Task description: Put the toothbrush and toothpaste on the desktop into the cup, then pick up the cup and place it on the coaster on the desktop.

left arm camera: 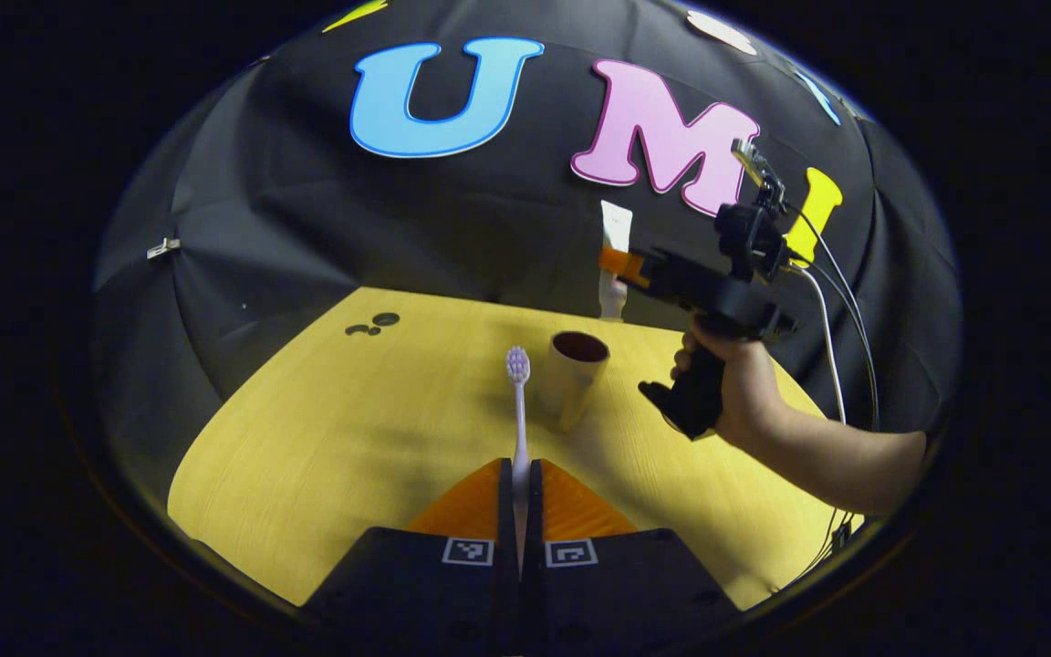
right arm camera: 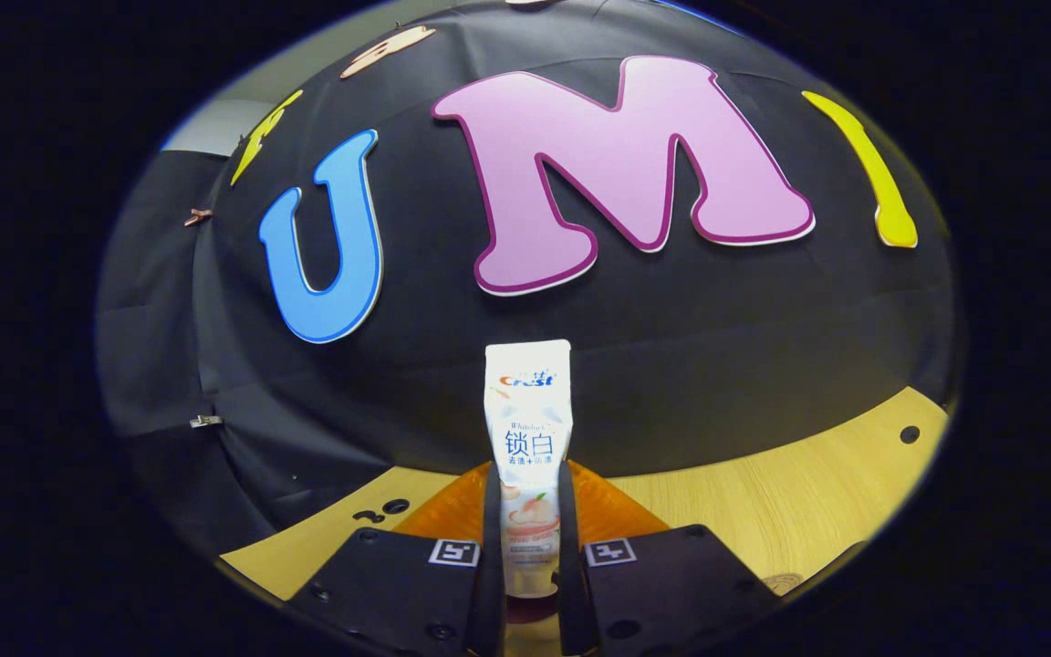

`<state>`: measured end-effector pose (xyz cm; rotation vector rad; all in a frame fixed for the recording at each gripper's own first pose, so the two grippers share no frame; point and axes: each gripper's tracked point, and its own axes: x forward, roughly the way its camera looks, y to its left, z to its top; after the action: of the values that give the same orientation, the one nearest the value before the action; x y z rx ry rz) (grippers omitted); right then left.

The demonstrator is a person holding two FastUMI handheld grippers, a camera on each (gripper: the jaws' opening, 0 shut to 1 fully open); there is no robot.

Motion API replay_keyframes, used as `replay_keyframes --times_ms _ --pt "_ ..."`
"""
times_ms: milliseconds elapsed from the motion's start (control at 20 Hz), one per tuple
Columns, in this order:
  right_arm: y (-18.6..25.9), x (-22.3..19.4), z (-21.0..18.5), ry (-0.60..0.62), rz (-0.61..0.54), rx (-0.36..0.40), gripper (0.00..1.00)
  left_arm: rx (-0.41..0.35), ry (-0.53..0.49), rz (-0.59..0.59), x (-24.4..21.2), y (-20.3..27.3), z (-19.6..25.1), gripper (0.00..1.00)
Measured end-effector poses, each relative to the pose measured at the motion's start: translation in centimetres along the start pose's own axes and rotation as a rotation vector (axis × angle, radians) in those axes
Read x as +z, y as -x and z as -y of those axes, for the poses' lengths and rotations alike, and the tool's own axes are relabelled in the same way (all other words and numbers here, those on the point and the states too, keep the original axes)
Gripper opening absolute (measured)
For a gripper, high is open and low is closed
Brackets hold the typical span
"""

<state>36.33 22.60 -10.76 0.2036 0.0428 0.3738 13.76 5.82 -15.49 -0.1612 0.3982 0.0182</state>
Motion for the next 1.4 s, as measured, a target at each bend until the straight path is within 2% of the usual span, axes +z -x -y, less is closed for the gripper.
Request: replay_keyframes --times_ms 150,450,500,550,600,650,800,1050,1400 --pt "-0.4 -2.5 -0.3 0.03 0.001 0.012 0.27 -0.036 0.039 0.052 0.4 -1.2 0.4 0.06" --pt "-0.6 -5.9 -1.1 0.076 0.003 0.035 0.3 -0.044 0.066 0.111 1.4 -1.9 0.8 0.06" --pt "-0.6 -6.6 -1.1 0.069 -0.011 0.039 0.27 -0.045 0.068 0.117 1.5 -1.9 0.9 0.06" --pt "-0.3 -7.2 -1.1 0.063 -0.03 0.048 0.37 -0.044 0.069 0.123 1.6 -1.7 1.0 0.06" --pt "0.2 -7.5 -0.7 0.062 -0.032 0.037 0.4 -0.043 0.067 0.126 1.7 -1.6 1.1 0.06" --pt "0.9 -7.4 -0.4 0.056 -0.017 0.034 0.48 -0.039 0.067 0.129 1.8 -1.6 1.1 0.06" --pt "3.5 -7.3 1.0 0.054 -0.019 0.017 1.0 -0.048 0.084 0.142 2.5 -1.8 1.6 0.06" --pt "8.6 -6.3 5.5 0.048 -0.058 -0.057 0.98 -0.089 0.113 0.203 5.7 -4.0 3.1 0.06" --pt "14.9 -5.6 12.7 0.038 -0.119 -0.185 0.98 -0.188 0.102 0.38 14.9 -8.1 6.4 0.06"
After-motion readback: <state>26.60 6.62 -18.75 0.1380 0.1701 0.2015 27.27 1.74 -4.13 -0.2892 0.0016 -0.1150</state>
